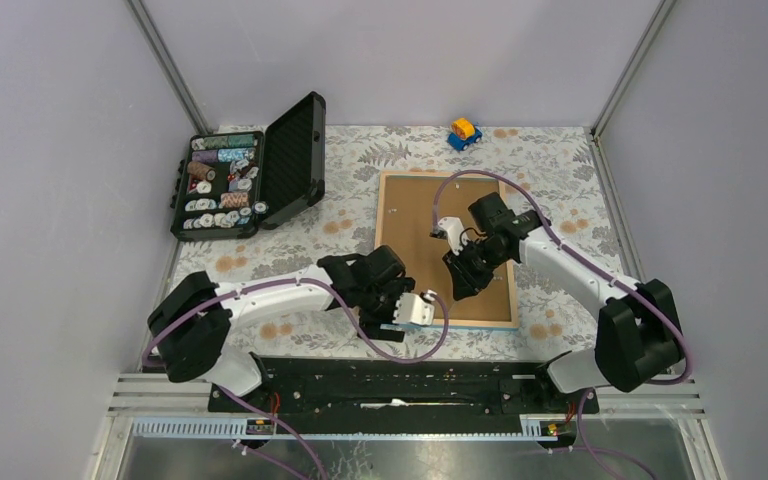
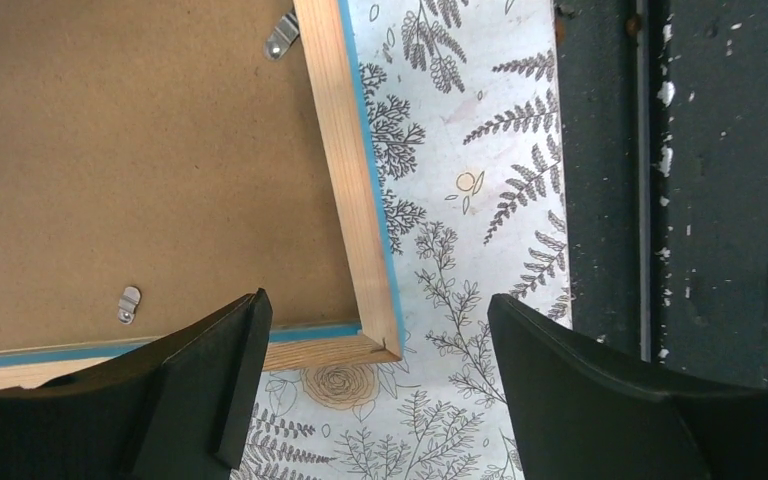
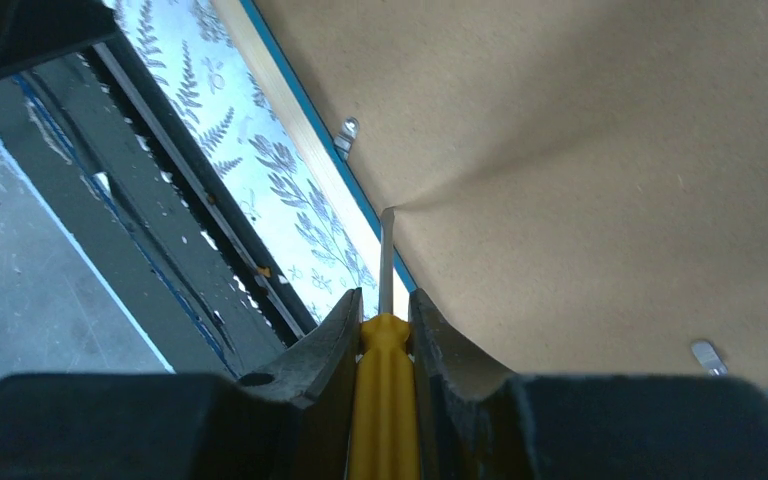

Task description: Take the photo out of the frame

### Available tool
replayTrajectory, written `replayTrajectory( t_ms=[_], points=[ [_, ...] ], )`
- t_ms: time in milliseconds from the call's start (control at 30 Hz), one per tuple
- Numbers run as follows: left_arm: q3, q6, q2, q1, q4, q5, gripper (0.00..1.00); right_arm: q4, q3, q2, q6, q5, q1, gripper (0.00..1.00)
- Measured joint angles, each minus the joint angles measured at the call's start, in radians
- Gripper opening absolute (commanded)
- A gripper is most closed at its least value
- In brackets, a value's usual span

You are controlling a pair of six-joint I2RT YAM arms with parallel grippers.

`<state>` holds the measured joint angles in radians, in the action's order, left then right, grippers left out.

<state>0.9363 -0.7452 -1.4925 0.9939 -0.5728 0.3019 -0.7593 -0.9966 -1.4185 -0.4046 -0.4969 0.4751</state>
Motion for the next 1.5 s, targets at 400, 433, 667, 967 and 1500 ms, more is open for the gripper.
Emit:
replayTrajectory(
  t_ms=[400,433,667,967,1500],
  points=[
    [-0.129,-0.079,0.083,0.013,0.042,-0.018,0.80,0.060,-0.002,-0.065,-0.005,-0.129,-0.005,0.00],
    [-0.129,-0.094,0.083,0.018,0.052,-0.021,0.80,0.068,-0.002,-0.072,-0.001,-0.141,-0.005,0.00],
    [-0.129,-0.150,0.024,0.049,0.082,-0.048,0.68,0.134,-0.001,-0.109,0.029,-0.198,-0.005,0.00],
    [-0.129,-0.174,-0.013,0.050,0.112,-0.077,0.42,0.148,-0.007,-0.127,0.019,-0.228,-0.005,0.00],
    [-0.129,-0.168,-0.014,0.050,0.120,-0.079,0.44,0.126,-0.049,-0.105,0.050,-0.290,0.010,0.00]
  ],
)
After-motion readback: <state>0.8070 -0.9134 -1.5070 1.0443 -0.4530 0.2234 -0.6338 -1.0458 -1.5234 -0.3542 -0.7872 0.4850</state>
